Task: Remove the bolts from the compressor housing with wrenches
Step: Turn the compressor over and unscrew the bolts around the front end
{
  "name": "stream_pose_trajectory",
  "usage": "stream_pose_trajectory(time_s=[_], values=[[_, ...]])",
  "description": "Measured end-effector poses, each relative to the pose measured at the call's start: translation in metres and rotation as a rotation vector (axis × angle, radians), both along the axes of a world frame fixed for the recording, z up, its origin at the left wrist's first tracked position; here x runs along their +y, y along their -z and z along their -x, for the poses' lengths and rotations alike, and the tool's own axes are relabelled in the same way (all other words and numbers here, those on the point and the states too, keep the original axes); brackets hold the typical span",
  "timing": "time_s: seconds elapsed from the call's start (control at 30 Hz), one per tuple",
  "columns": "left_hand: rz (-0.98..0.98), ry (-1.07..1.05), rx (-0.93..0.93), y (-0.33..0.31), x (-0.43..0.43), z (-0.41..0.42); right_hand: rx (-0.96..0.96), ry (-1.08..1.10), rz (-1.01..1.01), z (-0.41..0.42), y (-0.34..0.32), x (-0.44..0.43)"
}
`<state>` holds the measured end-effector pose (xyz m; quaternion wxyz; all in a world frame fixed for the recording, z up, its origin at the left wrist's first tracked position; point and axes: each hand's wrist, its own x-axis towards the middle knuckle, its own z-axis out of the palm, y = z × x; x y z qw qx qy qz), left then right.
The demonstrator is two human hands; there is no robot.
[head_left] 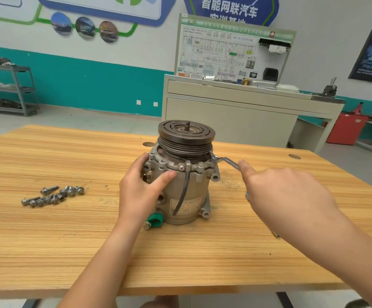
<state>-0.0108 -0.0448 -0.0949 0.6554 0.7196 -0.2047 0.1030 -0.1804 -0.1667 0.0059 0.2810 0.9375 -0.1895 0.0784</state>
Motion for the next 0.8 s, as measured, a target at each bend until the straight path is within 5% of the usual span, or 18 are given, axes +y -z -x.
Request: stream_pose_trajectory(time_s=[0.23, 0.4, 0.6, 0.8], values=[[0.040, 0.022, -0.019, 0.005, 0.000, 0.004, 0.268, 0.044, 0.117, -0.007, -0.012, 0.031], [-0.007, 0.033, -0.060, 0.008, 0.003, -0.003, 0.226, -0.062, 0.273, -0.005, -0.017, -0.006], [-0.036, 0.052, -0.066, 0.007, 0.004, -0.006, 0.011, -0.184, 0.326, -0.038, -0.015, -0.085], [-0.002, 0.051, -0.072, 0.010, 0.002, -0.003, -0.612, -0.561, 0.054, -0.109, 0.035, -0.106]])
